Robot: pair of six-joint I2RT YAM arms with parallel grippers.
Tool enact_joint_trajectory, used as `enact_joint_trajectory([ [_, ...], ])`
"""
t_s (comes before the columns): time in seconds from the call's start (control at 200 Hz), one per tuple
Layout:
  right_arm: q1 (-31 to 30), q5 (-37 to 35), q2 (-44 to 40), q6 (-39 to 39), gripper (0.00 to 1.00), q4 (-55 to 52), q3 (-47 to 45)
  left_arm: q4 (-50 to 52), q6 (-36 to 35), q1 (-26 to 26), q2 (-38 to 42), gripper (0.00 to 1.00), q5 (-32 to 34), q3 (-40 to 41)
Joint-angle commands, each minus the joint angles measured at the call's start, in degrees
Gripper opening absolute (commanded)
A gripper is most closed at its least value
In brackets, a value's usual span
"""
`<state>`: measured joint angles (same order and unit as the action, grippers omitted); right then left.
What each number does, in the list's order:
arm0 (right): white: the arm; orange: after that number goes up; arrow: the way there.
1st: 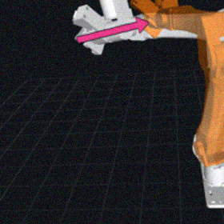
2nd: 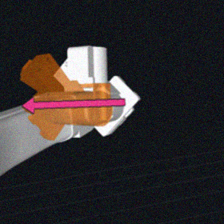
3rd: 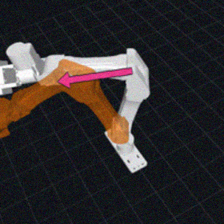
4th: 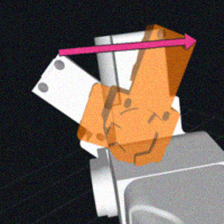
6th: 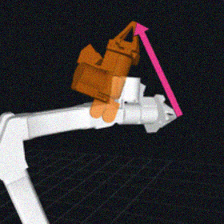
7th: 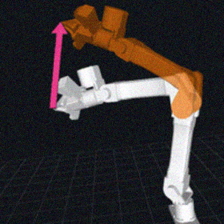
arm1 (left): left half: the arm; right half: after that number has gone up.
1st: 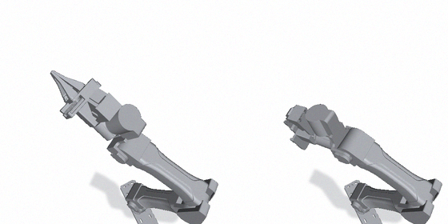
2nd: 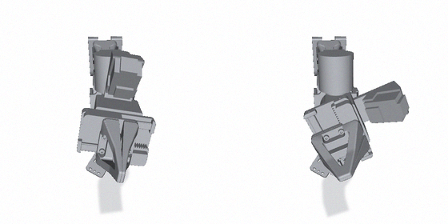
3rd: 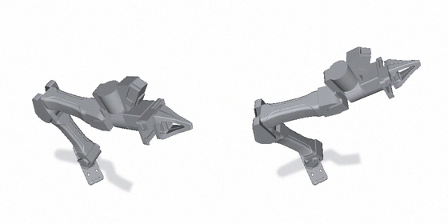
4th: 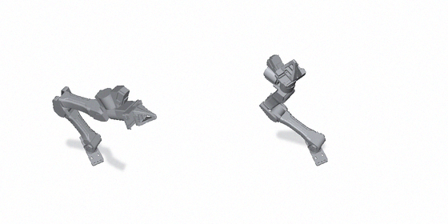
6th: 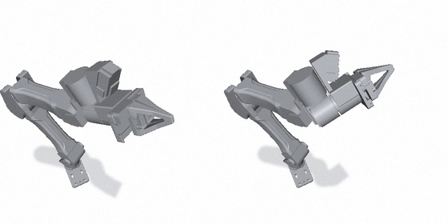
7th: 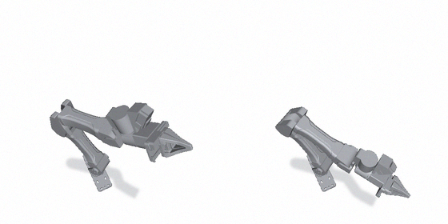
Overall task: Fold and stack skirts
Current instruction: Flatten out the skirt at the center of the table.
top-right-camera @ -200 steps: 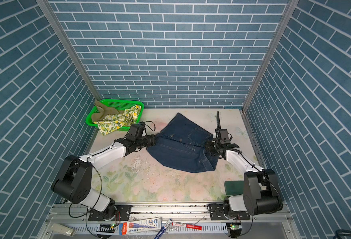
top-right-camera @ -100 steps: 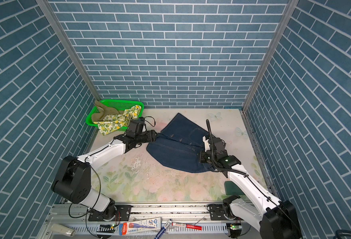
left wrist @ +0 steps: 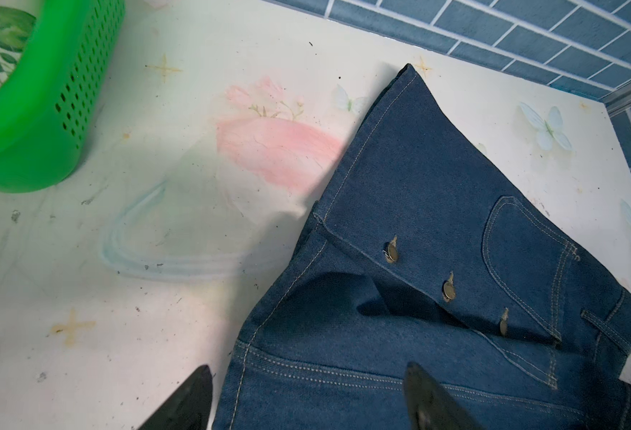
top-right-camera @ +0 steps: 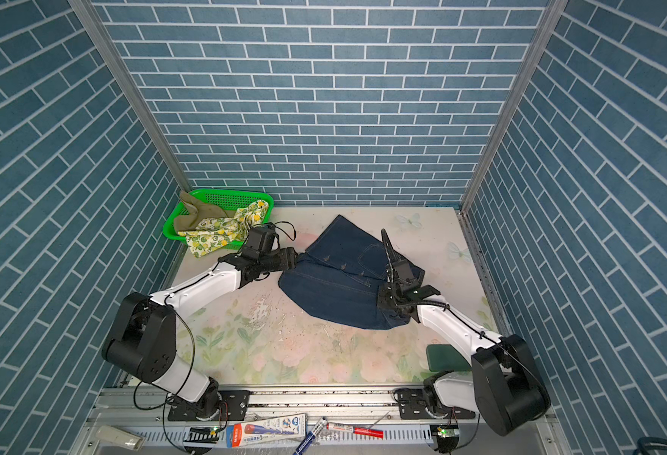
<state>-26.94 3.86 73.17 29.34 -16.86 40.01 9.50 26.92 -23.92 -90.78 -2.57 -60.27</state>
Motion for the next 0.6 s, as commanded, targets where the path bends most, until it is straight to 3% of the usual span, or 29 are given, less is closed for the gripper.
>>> enact_joint_trajectory([
  [0.0,-1.3,0.8,-3.1,-5.9,0.0,4.2,3.2,1.3,-0.9,-0.2,-0.6,0.81,0.5,-2.2],
  [0.18,-5.0,7.8,-11.5,-7.4,0.0,2.4,-2.7,1.8,-1.2,-0.1,-1.1,0.81,1.1,-3.7],
  [0.325,-11.3,10.1,-15.4,-8.2,0.01,-2.2,-7.2,1.7,-0.8,-0.1,-1.9,0.81,0.7,-4.4],
  [0.37,-13.2,10.3,-16.9,-8.2,0.11,-3.4,-8.2,1.8,-0.8,-0.1,-2.0,0.81,0.7,-4.6],
  [0.495,-16.9,9.1,-24.3,-8.2,0.52,-7.2,-9.8,2.2,-0.7,-0.1,-2.7,0.81,0.5,-5.2],
  [0.595,-16.9,4.5,-31.2,-7.2,0.66,-8.8,-9.1,2.4,-0.6,-0.2,-3.1,0.81,0.3,-5.3],
])
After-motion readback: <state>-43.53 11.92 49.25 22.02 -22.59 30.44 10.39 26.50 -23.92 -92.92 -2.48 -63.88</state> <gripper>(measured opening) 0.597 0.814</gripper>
